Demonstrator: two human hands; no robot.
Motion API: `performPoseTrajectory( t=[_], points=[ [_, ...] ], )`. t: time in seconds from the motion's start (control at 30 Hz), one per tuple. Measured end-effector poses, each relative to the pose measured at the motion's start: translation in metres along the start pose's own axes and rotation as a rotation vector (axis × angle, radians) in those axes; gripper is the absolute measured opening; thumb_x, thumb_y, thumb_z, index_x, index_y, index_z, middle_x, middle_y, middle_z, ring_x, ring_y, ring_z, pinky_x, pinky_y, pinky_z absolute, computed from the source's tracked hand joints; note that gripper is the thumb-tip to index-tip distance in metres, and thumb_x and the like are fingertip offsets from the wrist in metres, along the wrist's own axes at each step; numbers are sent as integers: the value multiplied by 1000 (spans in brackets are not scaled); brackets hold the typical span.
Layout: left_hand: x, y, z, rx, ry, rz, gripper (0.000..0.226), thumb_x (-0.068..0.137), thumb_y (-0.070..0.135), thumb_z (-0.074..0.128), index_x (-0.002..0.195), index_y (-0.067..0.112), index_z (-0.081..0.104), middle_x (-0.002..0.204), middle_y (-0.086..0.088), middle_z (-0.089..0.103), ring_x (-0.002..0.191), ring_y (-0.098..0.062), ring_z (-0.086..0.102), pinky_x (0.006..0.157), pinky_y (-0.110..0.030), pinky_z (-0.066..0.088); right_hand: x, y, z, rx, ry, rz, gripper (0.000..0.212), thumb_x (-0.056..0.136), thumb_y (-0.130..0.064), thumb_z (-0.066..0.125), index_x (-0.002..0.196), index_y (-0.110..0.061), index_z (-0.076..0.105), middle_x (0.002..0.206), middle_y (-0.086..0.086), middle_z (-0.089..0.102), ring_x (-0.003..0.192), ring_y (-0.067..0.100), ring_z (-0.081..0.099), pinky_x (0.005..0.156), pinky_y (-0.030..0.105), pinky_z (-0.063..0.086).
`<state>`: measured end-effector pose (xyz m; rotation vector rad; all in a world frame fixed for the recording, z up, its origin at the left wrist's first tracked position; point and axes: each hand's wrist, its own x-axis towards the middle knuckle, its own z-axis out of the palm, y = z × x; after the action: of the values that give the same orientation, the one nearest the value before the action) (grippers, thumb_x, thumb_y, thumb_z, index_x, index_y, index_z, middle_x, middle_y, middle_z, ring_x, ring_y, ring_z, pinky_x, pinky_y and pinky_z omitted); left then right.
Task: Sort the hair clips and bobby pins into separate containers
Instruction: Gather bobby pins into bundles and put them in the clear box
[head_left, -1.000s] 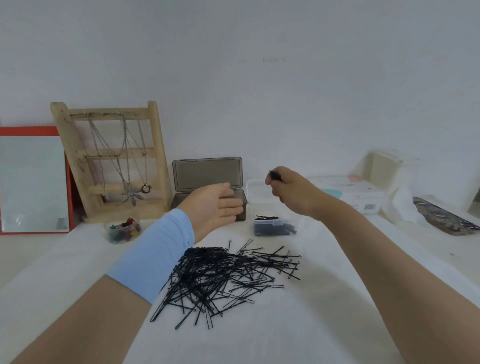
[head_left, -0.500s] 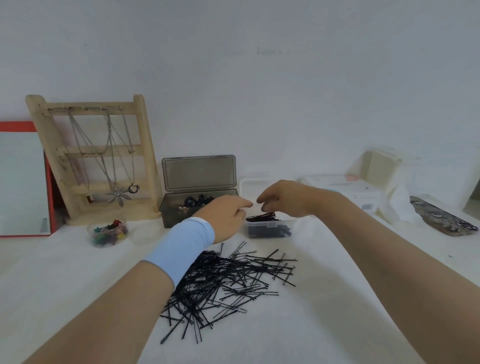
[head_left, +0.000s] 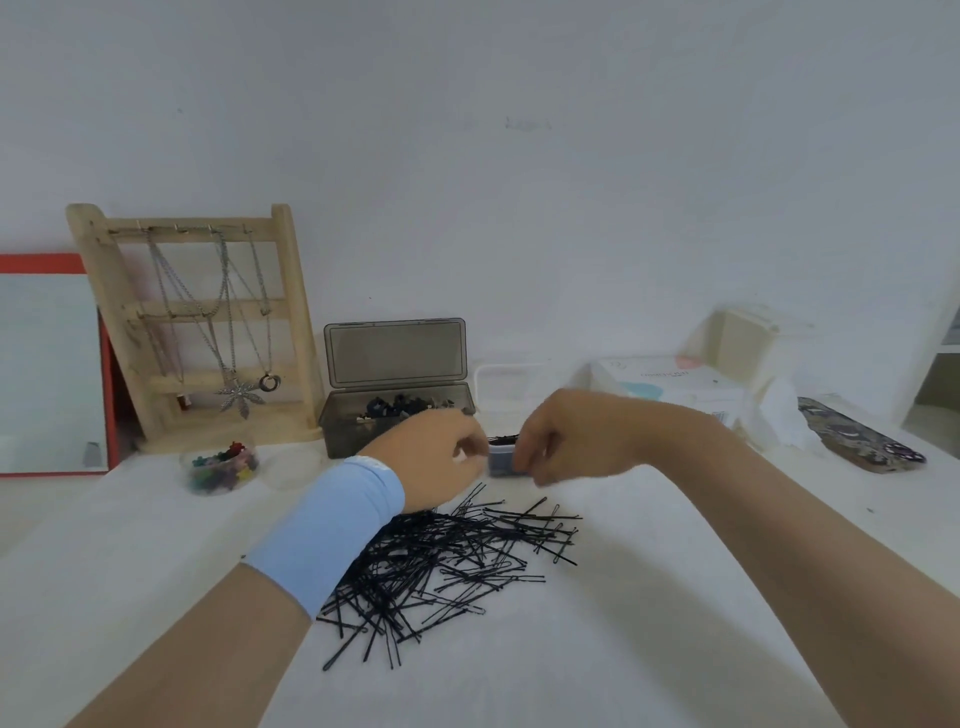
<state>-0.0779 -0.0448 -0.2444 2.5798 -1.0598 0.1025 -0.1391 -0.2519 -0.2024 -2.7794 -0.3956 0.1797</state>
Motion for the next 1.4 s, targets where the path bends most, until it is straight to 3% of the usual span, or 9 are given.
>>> performPoseTrajectory(
  t=[0.2,0.4,0.57,0.7,0.8,0.9,1.07,1.23,1.4],
  points=[
    [-23,5,17,162,-440,-124,112,62,90,52,152,28,26,156,11,22,142,-16,20,116,-44,26,-9,-14,28,-237,-275,115,84,70,-45,83,144,-35,44,137,-13,50,122,12,51,90,28,43],
    [-27,6,16,10,-346,16,82,72,70,67,143,35,47,139,14,46,126,-11,43,110,-40,38,-4,-16,34,-173,-229,115,53,71,-34,82,121,-33,65,88,-21,63,81,5,61,67,20,48],
    [-28,9,20,-24,-343,18,93,58,74,74,138,37,43,133,15,47,113,-8,48,99,-28,41,-2,-10,40,-10,-135,48,36,71,-22,82,105,-34,74,72,-26,65,65,-9,59,58,8,44],
    [-27,9,20,-115,-291,15,67,74,49,79,130,39,45,115,21,58,101,-4,55,93,-25,47,-8,-5,28,94,-74,51,37,71,-26,85,104,-36,72,90,-21,70,78,-5,65,63,12,50],
    [-27,10,21,-134,-275,17,83,73,49,79,142,39,35,125,20,49,101,1,54,95,-28,50,-15,4,20,-51,-209,216,49,62,-40,87,106,-37,67,95,-14,72,77,6,70,59,17,52],
    [-27,14,24,-103,-269,-16,97,66,60,79,147,38,29,126,20,45,105,-1,52,96,-27,47,-11,7,26,-80,-271,250,27,66,-28,85,89,-33,73,80,-1,76,65,13,71,54,16,50],
    [-24,11,21,-136,-261,-3,77,75,41,81,141,38,41,103,23,60,87,8,54,75,-9,42,-6,3,27,61,-207,135,10,73,-23,79,75,-31,76,69,0,74,67,14,71,58,19,55],
    [-28,6,6,-54,-267,-1,102,63,59,82,147,39,28,135,20,39,122,1,42,103,-26,43,2,-7,37,13,-64,48,15,76,-30,78,91,-34,78,60,-21,66,55,-8,58,48,7,41],
    [-31,4,1,204,-412,-123,101,58,75,74,144,35,40,139,13,41,126,-12,43,107,-40,42,-2,-9,36,-115,-47,94,47,77,-56,64,107,-20,72,104,-2,70,98,21,64,87,36,55]
  ],
)
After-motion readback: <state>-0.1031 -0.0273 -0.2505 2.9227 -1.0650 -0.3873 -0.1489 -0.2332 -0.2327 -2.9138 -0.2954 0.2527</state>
